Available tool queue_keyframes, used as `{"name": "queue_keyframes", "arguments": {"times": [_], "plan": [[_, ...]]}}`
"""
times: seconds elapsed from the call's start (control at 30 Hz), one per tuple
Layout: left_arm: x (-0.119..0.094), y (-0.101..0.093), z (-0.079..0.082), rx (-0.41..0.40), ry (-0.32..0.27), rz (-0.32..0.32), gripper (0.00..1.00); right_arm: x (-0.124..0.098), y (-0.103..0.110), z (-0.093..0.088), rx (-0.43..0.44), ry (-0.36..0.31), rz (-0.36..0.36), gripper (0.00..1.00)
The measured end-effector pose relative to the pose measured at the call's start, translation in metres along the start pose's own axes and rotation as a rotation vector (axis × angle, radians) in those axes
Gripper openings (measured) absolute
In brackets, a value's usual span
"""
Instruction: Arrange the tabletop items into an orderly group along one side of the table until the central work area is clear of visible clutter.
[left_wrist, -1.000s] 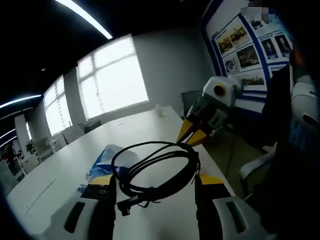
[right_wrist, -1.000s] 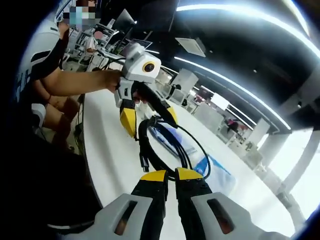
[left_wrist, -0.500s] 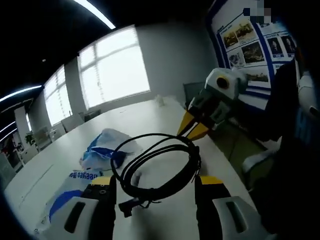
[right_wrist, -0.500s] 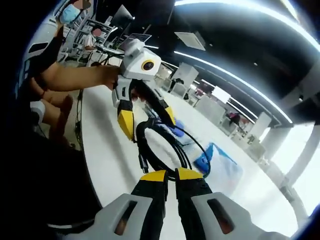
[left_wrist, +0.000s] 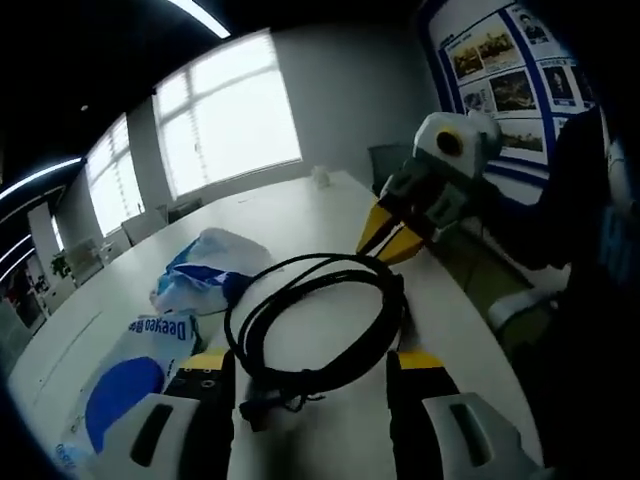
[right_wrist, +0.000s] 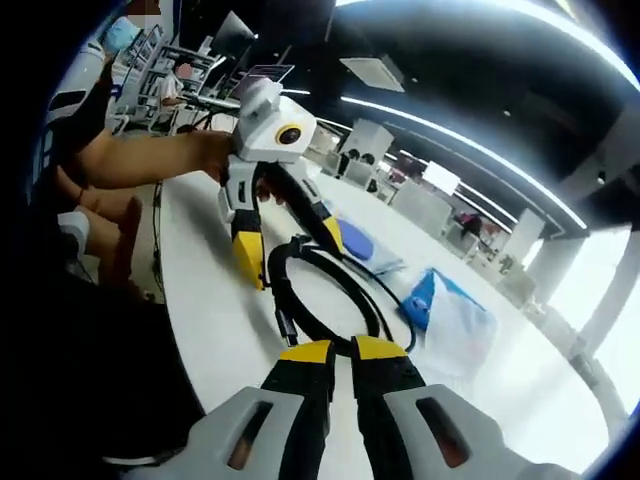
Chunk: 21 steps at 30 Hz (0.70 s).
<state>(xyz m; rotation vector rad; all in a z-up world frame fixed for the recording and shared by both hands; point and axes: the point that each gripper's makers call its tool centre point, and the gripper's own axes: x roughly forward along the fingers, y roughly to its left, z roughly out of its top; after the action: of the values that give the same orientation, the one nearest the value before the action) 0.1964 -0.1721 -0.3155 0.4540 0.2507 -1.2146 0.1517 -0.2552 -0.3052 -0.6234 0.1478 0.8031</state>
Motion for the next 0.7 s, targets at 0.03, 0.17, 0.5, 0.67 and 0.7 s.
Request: {"name": "queue_keyframes", "arguments": {"times": [0.03,0.17,0.5,0.67,0.7], "plan": [[-0.001,0.001,-0.001,-0.004,0.000,-0.002,0.60,0.000,0.002,-0.005,0.036,0.028,0.011,0.06],[-0.002,0.001,-0.004,-0.053,0.009,-0.020,0.59,-0.001,-0.005,-0.009,0.102,0.015,-0.017,0.16],[0.002,0.003,-0.002,-0.046,0.011,-0.005,0.60,-0.009,-0.006,0.004,0.120,-0.027,-0.023,0.19],[0.003,0.011,-0.001,-0.048,0.014,0.003,0.64,-0.010,-0.004,0.005,0.154,-0.027,-0.019,0.31],[0.003,0.014,-0.001,-0.049,0.016,0.007,0.66,-0.011,-0.003,0.004,0.159,-0.025,-0.019,0.33]]}}
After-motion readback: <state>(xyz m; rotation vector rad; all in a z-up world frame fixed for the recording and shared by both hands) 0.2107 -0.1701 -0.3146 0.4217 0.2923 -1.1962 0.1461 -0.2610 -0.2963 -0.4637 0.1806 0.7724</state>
